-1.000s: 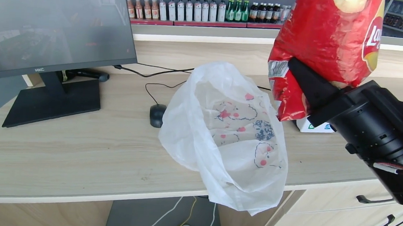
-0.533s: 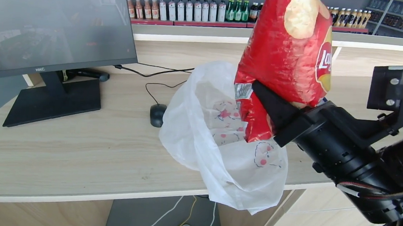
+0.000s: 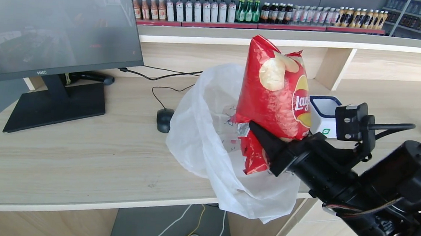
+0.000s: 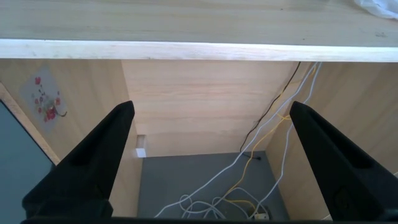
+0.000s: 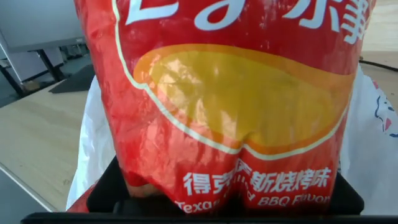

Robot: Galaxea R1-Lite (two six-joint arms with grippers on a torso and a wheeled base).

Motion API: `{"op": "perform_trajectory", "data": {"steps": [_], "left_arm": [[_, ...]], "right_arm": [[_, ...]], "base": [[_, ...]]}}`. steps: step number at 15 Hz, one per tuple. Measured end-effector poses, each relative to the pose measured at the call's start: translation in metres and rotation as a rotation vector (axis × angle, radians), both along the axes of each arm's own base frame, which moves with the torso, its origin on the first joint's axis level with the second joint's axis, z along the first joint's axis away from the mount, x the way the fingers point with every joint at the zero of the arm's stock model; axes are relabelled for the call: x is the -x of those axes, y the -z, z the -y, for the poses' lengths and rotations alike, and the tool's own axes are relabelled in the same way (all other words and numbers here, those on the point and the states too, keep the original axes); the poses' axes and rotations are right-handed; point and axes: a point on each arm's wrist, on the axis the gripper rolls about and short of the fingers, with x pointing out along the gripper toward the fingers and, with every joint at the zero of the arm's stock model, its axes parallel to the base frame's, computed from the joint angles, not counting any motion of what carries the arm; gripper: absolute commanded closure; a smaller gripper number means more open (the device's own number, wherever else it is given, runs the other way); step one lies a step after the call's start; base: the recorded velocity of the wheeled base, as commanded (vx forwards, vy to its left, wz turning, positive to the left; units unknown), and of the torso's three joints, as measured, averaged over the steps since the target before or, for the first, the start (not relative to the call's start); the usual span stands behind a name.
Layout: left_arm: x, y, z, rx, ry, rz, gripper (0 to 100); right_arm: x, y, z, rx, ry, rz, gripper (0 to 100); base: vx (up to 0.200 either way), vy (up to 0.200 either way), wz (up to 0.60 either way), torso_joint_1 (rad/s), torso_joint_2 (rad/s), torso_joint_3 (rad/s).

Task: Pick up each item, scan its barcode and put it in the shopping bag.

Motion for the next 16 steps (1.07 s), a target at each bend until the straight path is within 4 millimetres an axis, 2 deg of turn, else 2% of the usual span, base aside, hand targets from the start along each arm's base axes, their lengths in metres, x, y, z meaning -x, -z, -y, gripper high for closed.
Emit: {"op": "perform_trajectory", "data": {"steps": [8,10,16], "left_arm": [[0.000,0.000,0.000,0.000,0.001,0.000,0],[0.000,0.000,0.000,0.000,0.001,0.000,0],[0.000,0.000,0.000,0.000,0.001,0.000,0]], "right_arm": [[-0.021,0.029,-0.013,0.079,0.014,-0.053,100],[-0.029,0.034,-0.010,0.103,0.039,-0.052,100],[-0.036,0.038,-0.005,0.142,0.050,-0.038,100]], "base": [[0.000,0.000,0.00,0.000,0.00,0.000],[0.000,0.000,0.00,0.000,0.00,0.000],[0.000,0.000,0.00,0.000,0.00,0.000]]}}
